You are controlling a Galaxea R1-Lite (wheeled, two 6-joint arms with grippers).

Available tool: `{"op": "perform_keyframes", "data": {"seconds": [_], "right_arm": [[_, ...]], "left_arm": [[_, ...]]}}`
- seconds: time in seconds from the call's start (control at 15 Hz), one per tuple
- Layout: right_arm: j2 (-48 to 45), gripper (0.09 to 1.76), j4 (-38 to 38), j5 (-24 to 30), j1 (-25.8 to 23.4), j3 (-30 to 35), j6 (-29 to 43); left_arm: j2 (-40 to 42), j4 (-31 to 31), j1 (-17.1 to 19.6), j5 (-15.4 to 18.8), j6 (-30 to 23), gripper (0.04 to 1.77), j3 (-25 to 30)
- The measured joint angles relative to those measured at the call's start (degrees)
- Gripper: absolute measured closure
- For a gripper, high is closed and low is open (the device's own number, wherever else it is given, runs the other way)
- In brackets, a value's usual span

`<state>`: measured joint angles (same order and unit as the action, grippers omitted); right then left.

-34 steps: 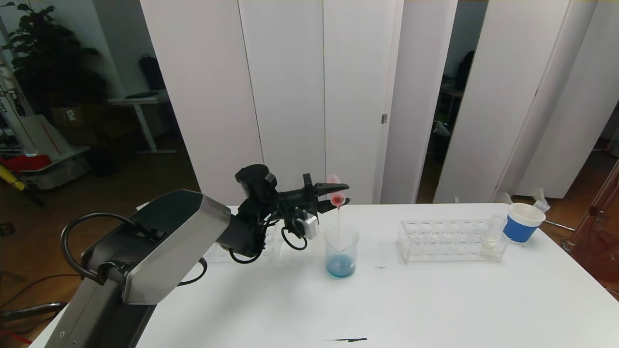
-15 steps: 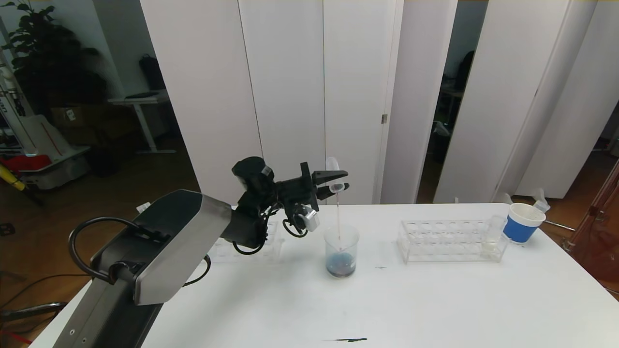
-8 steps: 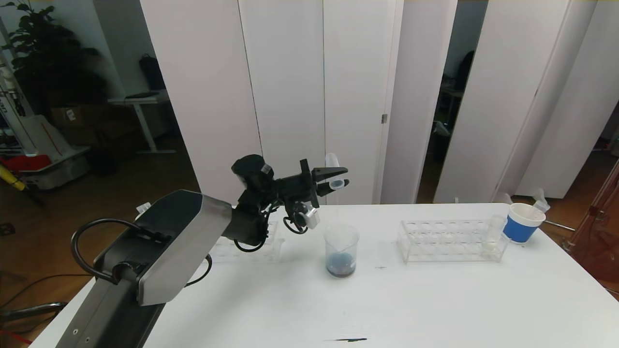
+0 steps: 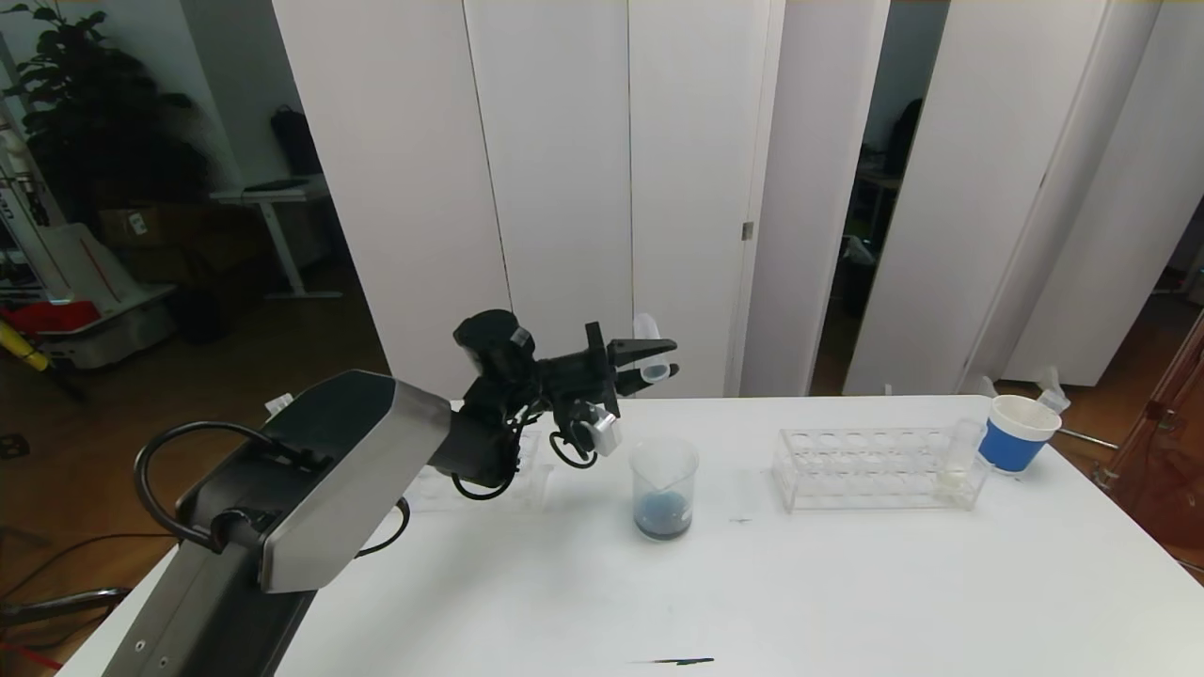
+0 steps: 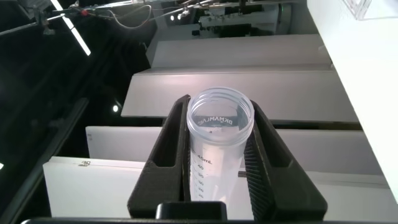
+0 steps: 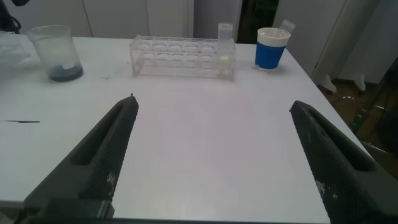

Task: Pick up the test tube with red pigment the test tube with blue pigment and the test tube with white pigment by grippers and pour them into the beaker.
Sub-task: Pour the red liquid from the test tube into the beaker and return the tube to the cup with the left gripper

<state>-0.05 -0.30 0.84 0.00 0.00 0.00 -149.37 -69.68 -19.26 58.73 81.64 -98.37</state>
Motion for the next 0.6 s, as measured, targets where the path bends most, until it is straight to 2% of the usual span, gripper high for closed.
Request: {"op": "perform_keyframes", "data": {"seconds": [0.4,0.6], "right_arm": [[0.00,0.10,0.00,0.00,0.00,0.00,0.00],[0.00,0.10,0.00,0.00,0.00,0.00,0.00]], "left_arm": [[4.58,1.07,-0.74,-1.44,-4.38,1.23,9.50],[9.30,7.67,-0.88,-3.19,-7.78,1.23,14.88]]}}
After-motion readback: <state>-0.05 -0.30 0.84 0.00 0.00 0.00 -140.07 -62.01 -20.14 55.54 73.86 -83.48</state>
